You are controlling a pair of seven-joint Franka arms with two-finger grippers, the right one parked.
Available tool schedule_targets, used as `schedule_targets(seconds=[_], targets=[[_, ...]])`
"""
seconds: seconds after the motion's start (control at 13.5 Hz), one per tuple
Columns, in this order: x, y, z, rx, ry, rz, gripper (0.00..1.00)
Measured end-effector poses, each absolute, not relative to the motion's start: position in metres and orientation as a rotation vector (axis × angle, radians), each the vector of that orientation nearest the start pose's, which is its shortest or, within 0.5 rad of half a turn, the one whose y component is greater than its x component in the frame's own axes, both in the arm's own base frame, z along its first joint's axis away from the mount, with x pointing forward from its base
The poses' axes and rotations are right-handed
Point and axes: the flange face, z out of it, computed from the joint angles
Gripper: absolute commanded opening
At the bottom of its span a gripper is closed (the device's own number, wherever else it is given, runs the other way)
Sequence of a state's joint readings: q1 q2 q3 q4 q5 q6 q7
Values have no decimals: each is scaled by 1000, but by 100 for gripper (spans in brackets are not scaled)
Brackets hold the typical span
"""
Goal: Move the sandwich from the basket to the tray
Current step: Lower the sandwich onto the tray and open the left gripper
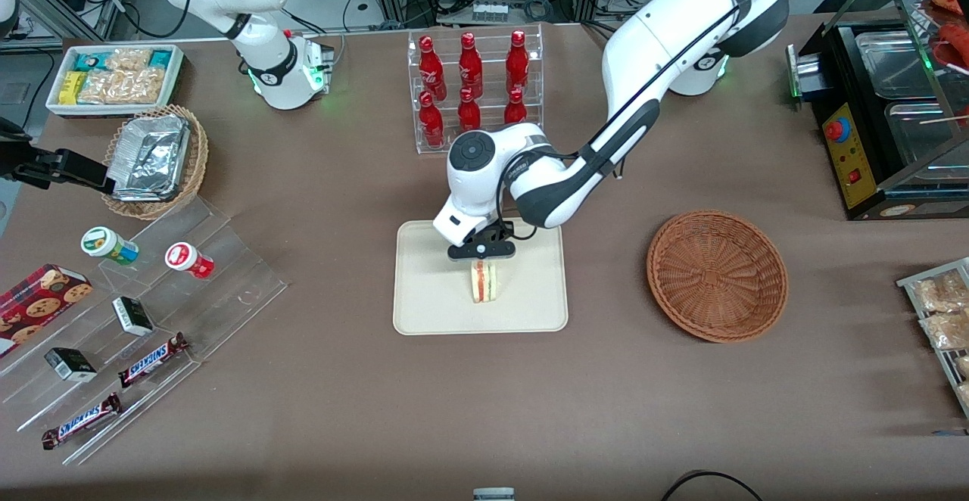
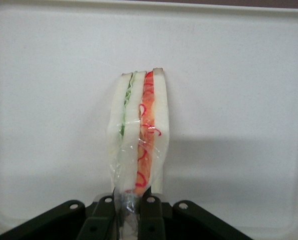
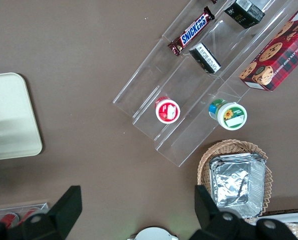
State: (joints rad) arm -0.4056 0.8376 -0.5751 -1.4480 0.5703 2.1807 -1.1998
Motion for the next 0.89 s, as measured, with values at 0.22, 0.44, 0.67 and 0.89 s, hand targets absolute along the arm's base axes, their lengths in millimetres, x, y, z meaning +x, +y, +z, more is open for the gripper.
schedule_targets(seconds=[0.22,0.44,0.67,0.89], targets=[[487,-541,249,-3159,-98,-126,99],[496,-539,263,-3150,-121,-146,99],[510,-525,317,-3127,-237,-133,99],[522,-487,383,-3065,-367,-107,99]])
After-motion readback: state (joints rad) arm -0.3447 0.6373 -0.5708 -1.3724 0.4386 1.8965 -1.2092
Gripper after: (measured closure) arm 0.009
